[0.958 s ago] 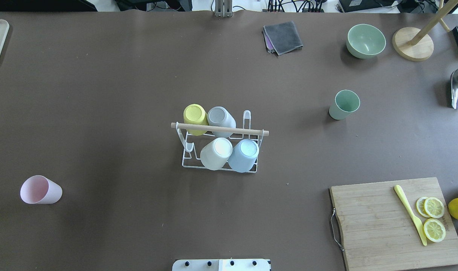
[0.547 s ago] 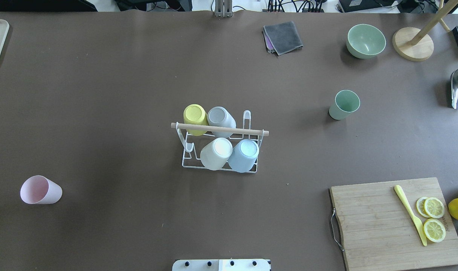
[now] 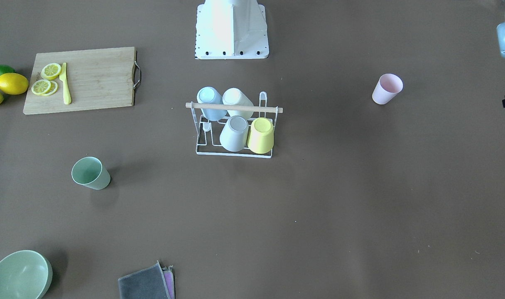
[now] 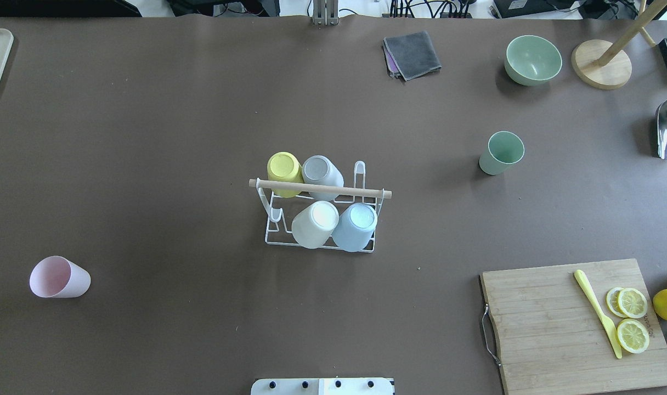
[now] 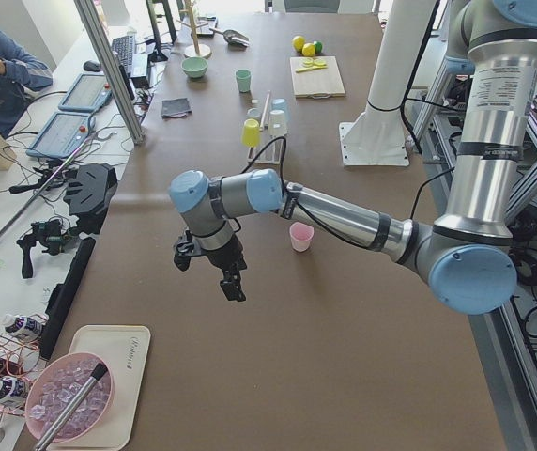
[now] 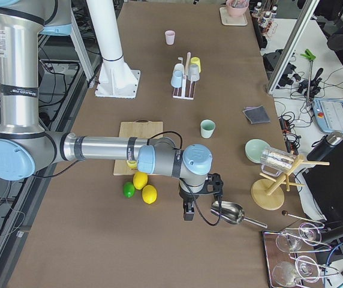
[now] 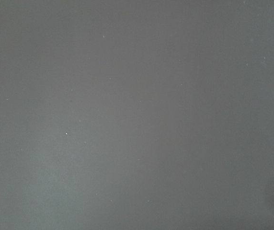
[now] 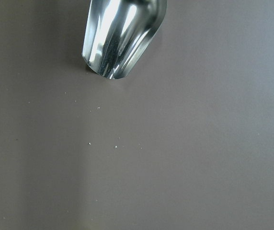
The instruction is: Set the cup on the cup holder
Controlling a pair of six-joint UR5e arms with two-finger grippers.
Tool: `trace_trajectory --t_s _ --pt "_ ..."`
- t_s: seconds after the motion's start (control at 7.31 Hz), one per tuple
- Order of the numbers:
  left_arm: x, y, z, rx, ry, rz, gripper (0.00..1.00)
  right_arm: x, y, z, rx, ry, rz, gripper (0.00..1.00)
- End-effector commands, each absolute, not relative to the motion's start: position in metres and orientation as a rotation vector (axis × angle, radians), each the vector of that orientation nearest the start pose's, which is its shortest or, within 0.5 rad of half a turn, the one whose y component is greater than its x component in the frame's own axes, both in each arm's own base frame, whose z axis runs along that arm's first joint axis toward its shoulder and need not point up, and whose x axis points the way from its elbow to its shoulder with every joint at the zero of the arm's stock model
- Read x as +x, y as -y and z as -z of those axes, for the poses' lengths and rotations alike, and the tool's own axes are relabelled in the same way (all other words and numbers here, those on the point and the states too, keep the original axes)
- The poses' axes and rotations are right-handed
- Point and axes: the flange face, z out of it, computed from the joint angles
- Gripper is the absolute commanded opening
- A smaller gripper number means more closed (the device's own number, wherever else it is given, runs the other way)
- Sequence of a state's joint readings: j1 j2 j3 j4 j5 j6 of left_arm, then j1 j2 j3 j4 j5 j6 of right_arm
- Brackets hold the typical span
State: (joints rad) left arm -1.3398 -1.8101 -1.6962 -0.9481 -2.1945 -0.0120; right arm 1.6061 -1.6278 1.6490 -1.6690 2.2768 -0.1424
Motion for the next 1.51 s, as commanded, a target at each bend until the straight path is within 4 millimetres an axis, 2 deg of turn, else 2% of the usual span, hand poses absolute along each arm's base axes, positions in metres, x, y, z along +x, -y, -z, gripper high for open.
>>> trace_trajectory --t_s 0.0,0.14,0.27,0.41,0.55,0.68,0.82,0.96,1.23,1.37 --pt "0.129 0.562 -0.507 -0.372 -0.554 -0.247 0.98 0.085 0.458 -0.664 -0.015 0.711 0.078 1.00" --pt "0.168 0.566 -0.479 -0.381 -0.542 -0.310 0.98 0.085 0.458 -0.663 -0.012 0.712 0.079 1.00" --pt "0.197 0.562 -0.465 -0.374 -0.541 -0.364 0.98 0.084 0.455 -0.659 -0.002 0.713 0.086 1.00" --pt "0.213 0.557 -0.455 -0.384 -0.536 -0.390 0.98 0.084 0.459 -0.645 0.024 0.713 0.093 1.00" --pt "0.239 0.544 -0.447 -0.385 -0.546 -0.535 0.98 0.076 0.467 -0.632 0.042 0.726 0.111 1.00" --pt "0.254 0.535 -0.443 -0.406 -0.552 -0.628 0.98 0.057 0.481 -0.604 0.081 0.729 0.166 1.00" --pt "0.268 0.520 -0.432 -0.443 -0.547 -0.653 0.98 0.030 0.486 -0.572 0.111 0.735 0.212 1.00" --pt "0.285 0.508 -0.425 -0.474 -0.534 -0.678 0.98 -0.006 0.491 -0.544 0.123 0.777 0.264 1.00" --pt "0.325 0.483 -0.420 -0.516 -0.507 -0.748 0.98 -0.064 0.515 -0.500 0.155 0.806 0.378 1.00" --pt "0.349 0.466 -0.424 -0.548 -0.482 -0.795 0.98 -0.094 0.527 -0.476 0.162 0.814 0.400 1.00"
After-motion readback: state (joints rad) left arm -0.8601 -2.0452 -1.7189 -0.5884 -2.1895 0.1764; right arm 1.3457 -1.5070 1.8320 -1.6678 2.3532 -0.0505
